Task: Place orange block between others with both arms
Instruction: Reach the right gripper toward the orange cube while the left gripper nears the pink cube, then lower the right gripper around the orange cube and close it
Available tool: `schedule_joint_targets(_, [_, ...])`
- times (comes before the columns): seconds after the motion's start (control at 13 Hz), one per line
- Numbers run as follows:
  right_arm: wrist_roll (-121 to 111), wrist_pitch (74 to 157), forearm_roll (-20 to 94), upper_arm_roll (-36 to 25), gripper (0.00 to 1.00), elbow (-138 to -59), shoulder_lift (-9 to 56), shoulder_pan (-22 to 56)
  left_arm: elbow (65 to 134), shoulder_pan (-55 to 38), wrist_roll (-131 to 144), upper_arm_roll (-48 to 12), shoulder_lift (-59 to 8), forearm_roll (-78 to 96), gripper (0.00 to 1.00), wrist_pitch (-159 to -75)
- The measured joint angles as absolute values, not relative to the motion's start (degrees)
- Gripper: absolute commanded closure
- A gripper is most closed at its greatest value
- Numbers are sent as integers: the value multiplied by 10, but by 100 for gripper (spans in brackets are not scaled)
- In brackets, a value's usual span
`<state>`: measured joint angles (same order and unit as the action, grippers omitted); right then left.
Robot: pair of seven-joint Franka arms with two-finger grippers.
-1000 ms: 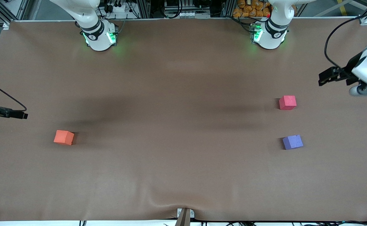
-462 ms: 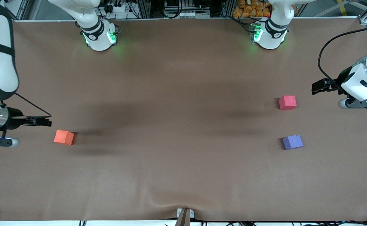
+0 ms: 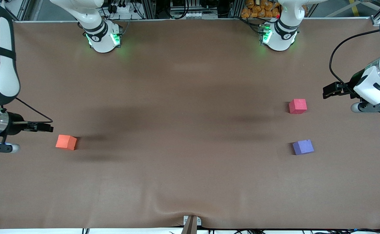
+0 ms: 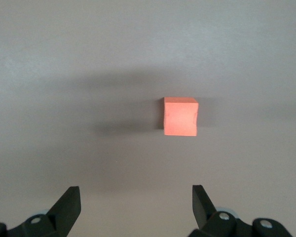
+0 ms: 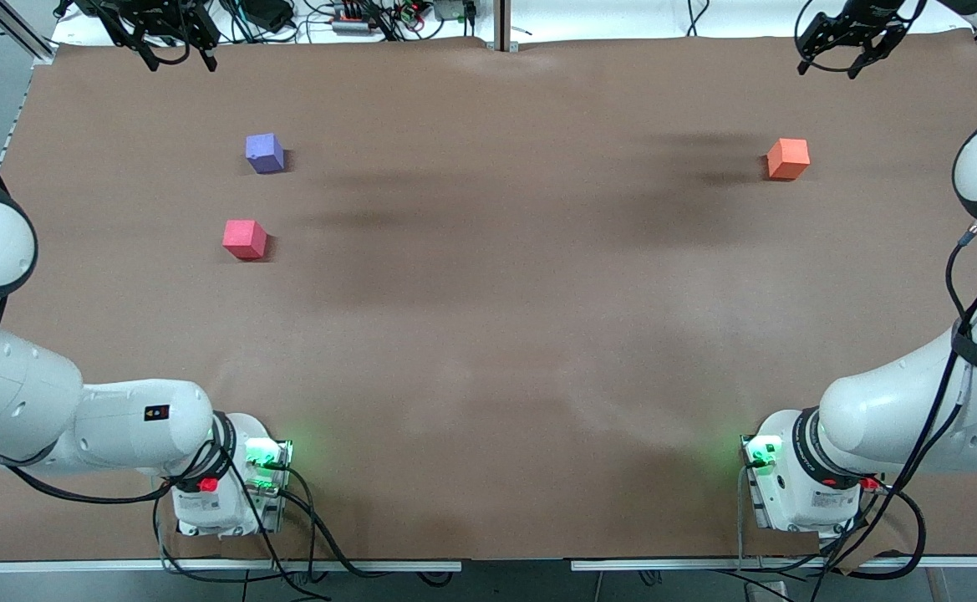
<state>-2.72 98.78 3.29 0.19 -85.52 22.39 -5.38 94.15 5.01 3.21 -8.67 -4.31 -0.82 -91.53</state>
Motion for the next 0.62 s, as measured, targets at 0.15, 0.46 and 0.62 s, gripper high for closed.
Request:
schedule_joint_targets(0.15, [-26,988,33,2,0,-858,232,-39,942,49,32,-87,-54,17,0,-926])
schedule_joint_targets(0.46, [-26,1011,33,-1,0,-866,266,-39,942,37,32,-89,-77,25,0,-940])
schedule_joint_targets(0.62, [-26,1031,33,-2,0,-866,284,-40,941,20,34,-90,-78,27,0,-941])
